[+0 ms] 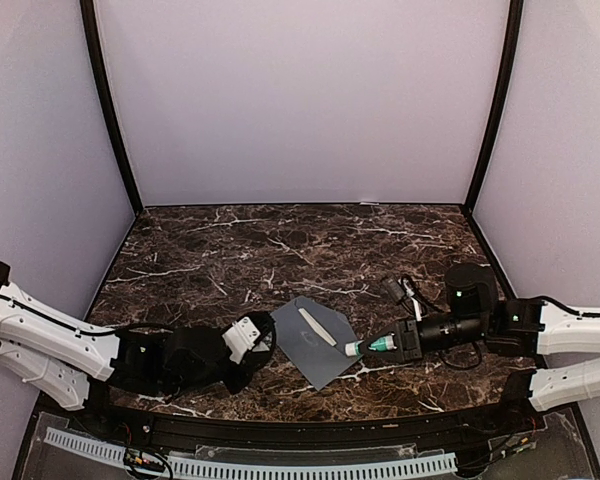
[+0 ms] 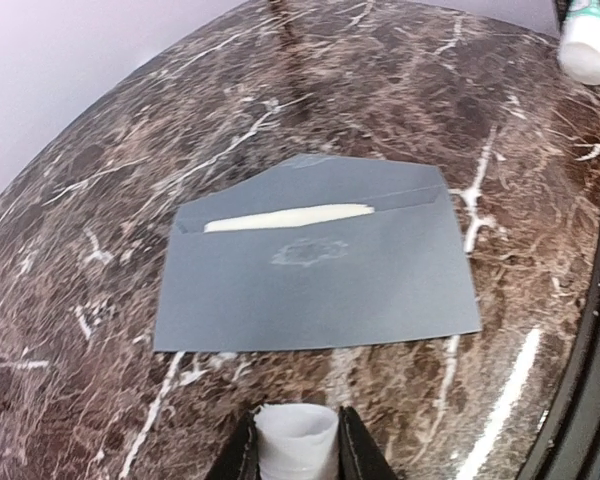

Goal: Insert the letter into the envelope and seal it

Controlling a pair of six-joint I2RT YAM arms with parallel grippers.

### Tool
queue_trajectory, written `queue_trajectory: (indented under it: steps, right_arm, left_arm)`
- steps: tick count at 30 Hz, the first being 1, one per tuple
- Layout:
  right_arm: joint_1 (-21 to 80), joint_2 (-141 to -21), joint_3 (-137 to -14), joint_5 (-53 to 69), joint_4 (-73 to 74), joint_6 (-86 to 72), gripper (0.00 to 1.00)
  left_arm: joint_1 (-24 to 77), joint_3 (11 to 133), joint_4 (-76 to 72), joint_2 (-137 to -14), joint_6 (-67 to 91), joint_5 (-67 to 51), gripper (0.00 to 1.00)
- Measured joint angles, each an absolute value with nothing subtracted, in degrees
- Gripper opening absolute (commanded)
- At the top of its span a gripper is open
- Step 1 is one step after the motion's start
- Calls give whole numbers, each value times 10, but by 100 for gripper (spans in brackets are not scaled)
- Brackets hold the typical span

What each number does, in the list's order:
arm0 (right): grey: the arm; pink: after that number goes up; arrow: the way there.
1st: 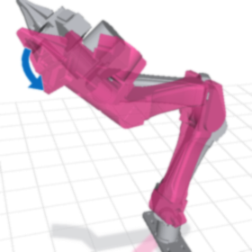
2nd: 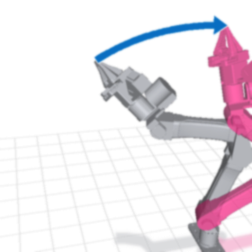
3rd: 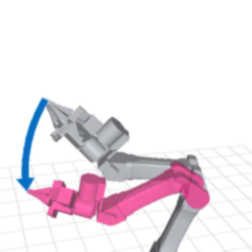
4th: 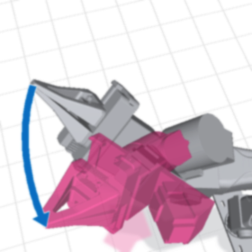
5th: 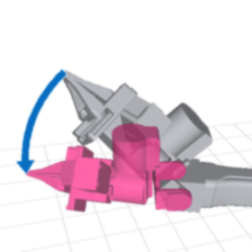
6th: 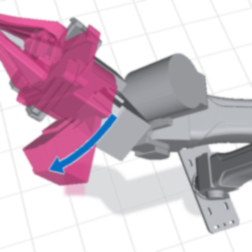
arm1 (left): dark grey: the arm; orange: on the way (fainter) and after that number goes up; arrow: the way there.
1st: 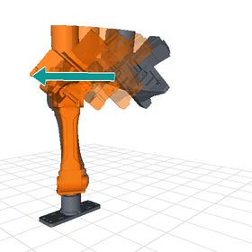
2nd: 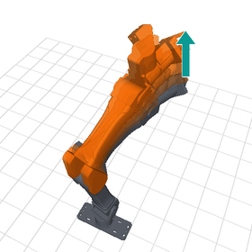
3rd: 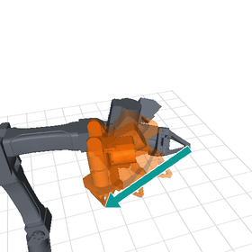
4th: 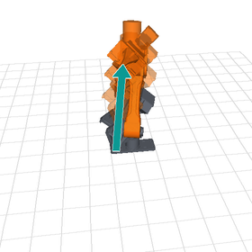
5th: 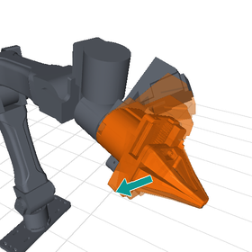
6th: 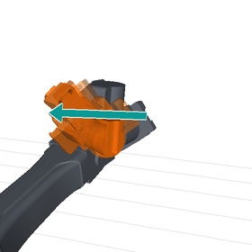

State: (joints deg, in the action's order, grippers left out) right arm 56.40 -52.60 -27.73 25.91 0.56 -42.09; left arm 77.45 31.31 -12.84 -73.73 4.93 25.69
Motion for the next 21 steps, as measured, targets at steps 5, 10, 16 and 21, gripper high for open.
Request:
queue_trajectory:
  steps: [5,10,16,21]
  right_arm:
    - [564,-534,-277,241,-26,-425,0]
    - [564,-535,-266,225,-73,-430,0]
    - [564,-551,-253,216,-108,-436,0]
    - [564,-565,-249,211,-124,-436,0]
  left_arm:
    - [752,251,-168,-707,130,346,0]
    - [687,198,-197,-691,214,394,0]
    - [663,152,-259,-703,268,431,1]
    - [658,148,-303,-760,292,445,3]
